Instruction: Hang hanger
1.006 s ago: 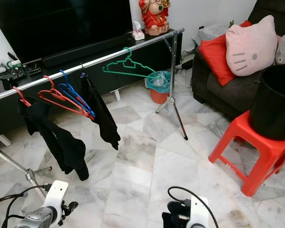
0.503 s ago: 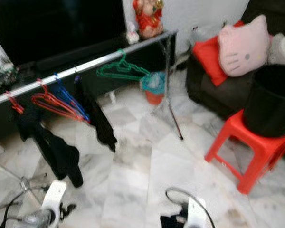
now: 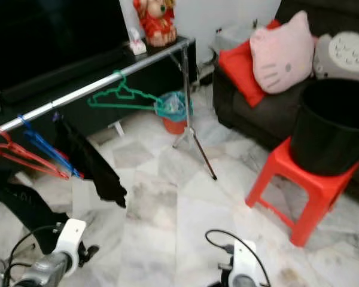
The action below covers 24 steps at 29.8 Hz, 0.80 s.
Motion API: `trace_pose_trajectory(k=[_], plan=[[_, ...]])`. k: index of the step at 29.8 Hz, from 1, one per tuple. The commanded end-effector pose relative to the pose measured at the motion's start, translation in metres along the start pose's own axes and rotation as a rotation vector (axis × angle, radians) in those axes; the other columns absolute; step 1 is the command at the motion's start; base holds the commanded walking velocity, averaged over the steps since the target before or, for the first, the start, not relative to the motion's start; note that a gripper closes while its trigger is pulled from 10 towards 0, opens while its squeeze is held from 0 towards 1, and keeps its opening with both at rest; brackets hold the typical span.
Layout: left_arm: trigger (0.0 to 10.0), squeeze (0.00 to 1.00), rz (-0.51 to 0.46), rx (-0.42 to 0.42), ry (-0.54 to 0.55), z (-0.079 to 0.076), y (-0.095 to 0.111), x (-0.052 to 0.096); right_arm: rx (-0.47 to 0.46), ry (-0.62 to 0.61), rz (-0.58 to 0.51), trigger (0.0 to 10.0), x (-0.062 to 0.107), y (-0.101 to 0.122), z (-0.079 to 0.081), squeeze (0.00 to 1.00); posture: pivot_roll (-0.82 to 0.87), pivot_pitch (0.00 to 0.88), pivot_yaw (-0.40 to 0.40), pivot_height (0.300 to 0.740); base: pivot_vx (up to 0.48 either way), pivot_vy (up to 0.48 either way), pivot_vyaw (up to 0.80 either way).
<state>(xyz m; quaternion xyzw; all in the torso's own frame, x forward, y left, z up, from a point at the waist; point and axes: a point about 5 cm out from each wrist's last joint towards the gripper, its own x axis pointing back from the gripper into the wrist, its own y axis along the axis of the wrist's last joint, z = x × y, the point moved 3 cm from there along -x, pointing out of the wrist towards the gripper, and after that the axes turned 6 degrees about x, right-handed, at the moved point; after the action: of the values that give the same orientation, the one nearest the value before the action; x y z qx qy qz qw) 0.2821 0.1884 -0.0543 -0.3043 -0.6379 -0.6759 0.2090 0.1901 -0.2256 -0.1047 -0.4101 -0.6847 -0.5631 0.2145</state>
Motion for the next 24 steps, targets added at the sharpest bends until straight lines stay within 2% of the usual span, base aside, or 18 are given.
trace_pose_trajectory(k=[1, 10, 17, 24], plan=[[10.0, 0.0, 0.06, -0.002, 0.067, 0.027, -0.019, 0.009, -0.011, 0.048, -0.06, 10.0, 0.0, 0.02, 0.021, 0.0, -0.02, 0.0, 0.11, 0.74, 0.326, 0.0, 0.0], [10.0, 0.0, 0.04, -0.008, 0.054, 0.023, -0.01, 0.007, -0.028, 0.035, -0.052, 10.0, 0.0, 0.02, 0.018, 0.0, -0.02, 0.0, 0.111, 0.74, 0.323, 0.0, 0.0], [10.0, 0.0, 0.036, -0.01, 0.057, 0.023, -0.01, 0.007, -0.012, 0.028, -0.076, 10.0, -0.001, 0.025, 0.015, 0.0, -0.02, 0.0, 0.108, 0.74, 0.0, 0.0, 0.0], [10.0, 0.0, 0.032, -0.007, 0.048, 0.021, -0.009, 0.006, -0.022, -0.016, -0.106, 10.0, -0.004, 0.035, 0.002, 0.0, -0.02, 0.0, 0.105, 0.74, 0.0, 0.0, 0.0]])
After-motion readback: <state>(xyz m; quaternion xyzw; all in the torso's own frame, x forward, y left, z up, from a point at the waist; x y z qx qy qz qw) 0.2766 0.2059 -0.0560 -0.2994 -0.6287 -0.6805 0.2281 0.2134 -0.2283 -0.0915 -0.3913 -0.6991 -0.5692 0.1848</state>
